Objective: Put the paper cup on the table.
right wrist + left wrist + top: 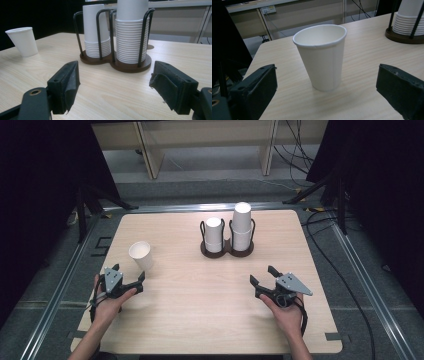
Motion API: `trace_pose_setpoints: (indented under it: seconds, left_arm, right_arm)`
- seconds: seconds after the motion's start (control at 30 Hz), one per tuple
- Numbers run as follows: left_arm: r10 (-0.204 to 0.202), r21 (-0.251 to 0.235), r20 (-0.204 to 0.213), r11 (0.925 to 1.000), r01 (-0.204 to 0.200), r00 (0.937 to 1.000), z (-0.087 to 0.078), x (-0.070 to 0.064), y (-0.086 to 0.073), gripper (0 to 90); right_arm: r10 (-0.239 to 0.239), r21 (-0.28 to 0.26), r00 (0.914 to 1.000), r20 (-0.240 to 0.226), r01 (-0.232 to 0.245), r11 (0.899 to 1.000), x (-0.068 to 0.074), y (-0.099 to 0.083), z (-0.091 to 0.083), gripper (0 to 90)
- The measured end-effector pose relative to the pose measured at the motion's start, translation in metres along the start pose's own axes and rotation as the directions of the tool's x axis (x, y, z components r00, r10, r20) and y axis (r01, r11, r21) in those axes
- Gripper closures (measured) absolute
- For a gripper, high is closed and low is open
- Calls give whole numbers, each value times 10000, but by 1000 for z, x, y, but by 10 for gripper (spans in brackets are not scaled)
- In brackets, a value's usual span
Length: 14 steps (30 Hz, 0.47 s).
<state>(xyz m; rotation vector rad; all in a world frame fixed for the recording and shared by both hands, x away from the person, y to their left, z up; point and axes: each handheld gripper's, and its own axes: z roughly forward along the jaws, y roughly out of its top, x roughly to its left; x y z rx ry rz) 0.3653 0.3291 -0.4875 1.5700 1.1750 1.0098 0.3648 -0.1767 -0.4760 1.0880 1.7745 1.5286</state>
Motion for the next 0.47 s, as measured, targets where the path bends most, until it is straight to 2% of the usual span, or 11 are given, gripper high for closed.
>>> trace_pose_setpoints:
  seconds: [0.03, 0.07, 0.1, 0.13, 0.2, 0.23, 0.27, 0.37, 0.43, 0.47]
  left_arm:
    - [127, -39, 56, 9999, -126, 9999, -3, 0, -2, 30]
    - [-14, 26, -16, 10000, 14, 10000, -6, -1, -4, 30]
    - [107, 52, 27, 9999, -107, 9999, -9, -1, -6, 31]
    - [-158, -3, -73, 9999, 158, 9998, -11, -2, -9, 31]
    - [-41, 7, -30, 10000, 41, 10000, -15, -1, -10, 31]
    - [-316, -17, -105, 9995, 316, 9994, -15, -3, -11, 31]
    - [-376, -105, -152, 9992, 374, 9992, -15, -4, -12, 31]
    - [-311, -56, -53, 9995, 311, 9995, -16, -4, -12, 31]
    - [-322, -166, 12, 9993, 322, 9995, -14, -4, -14, 30]
    - [-551, -45, -215, 9985, 550, 9982, -14, -6, -15, 31]
  right_arm:
    - [-153, -26, 9996, 218, 153, 9999, -1, 0, -1, 228]
    - [-238, -87, 9993, 283, 241, 9997, -2, 0, -1, 228]
    - [-288, -80, 9992, 274, 290, 9995, -3, 0, -1, 228]
    - [-48, -20, 9998, 173, 48, 10000, -2, 1, -2, 228]
    - [-38, -61, 9998, 190, 39, 10000, -2, 1, -2, 228]
    - [-47, -105, 9999, 164, 49, 9999, -2, 1, -2, 228]
    - [-45, -93, 9999, 152, 47, 9999, -2, 1, -2, 228]
    - [-126, -135, 9999, 95, 127, 9998, -2, 1, -2, 228]
    - [54, -91, 9999, 149, -53, 9999, -1, 1, -3, 228]
    - [1, -87, 9998, 220, 1, 10000, -2, 1, -3, 228]
